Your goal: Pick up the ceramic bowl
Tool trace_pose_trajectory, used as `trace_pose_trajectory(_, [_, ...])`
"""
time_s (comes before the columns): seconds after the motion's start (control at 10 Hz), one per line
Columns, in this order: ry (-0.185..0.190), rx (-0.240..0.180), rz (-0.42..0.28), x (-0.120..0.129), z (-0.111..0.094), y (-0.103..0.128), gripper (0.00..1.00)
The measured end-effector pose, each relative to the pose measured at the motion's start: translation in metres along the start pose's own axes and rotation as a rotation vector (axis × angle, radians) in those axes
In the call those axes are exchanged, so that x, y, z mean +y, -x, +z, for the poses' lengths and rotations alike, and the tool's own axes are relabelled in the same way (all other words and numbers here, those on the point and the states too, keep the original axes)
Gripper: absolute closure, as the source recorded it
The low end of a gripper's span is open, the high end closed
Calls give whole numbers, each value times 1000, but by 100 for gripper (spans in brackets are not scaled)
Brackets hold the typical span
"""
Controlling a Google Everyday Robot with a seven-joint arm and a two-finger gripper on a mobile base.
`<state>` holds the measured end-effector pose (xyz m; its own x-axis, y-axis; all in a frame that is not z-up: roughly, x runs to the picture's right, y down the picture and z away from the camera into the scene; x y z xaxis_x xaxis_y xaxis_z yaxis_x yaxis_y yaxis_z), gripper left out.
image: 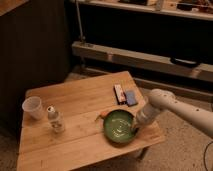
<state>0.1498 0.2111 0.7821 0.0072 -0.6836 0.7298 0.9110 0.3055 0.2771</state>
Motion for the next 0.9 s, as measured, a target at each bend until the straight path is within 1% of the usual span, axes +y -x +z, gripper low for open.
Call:
trace_pose_trajectory(0.1, [-4, 28, -57, -19, -19, 7, 87])
trace_pose_trajectory(0.2, [-6, 45, -107, -34, -38, 16, 91])
trace_pose_trajectory(0.3, [-10, 68, -152, -51, -61, 23, 89])
trace_pose_trajectory(0.4, [-12, 70, -165, -61, -75, 25, 82])
trace_pose_trajectory(0.5, [-13, 71, -172, -69, -88, 24, 72])
trace_pose_trajectory(0.6, [-17, 66, -168, -71, -95, 22, 62])
trace_pose_trajectory(0.7, [-27, 60, -159, -70, -99, 18, 57])
trace_pose_trajectory(0.8, [-39, 49, -152, -69, -97, 13, 57])
trace_pose_trajectory(0.9, [-50, 41, -144, -67, -91, 7, 63])
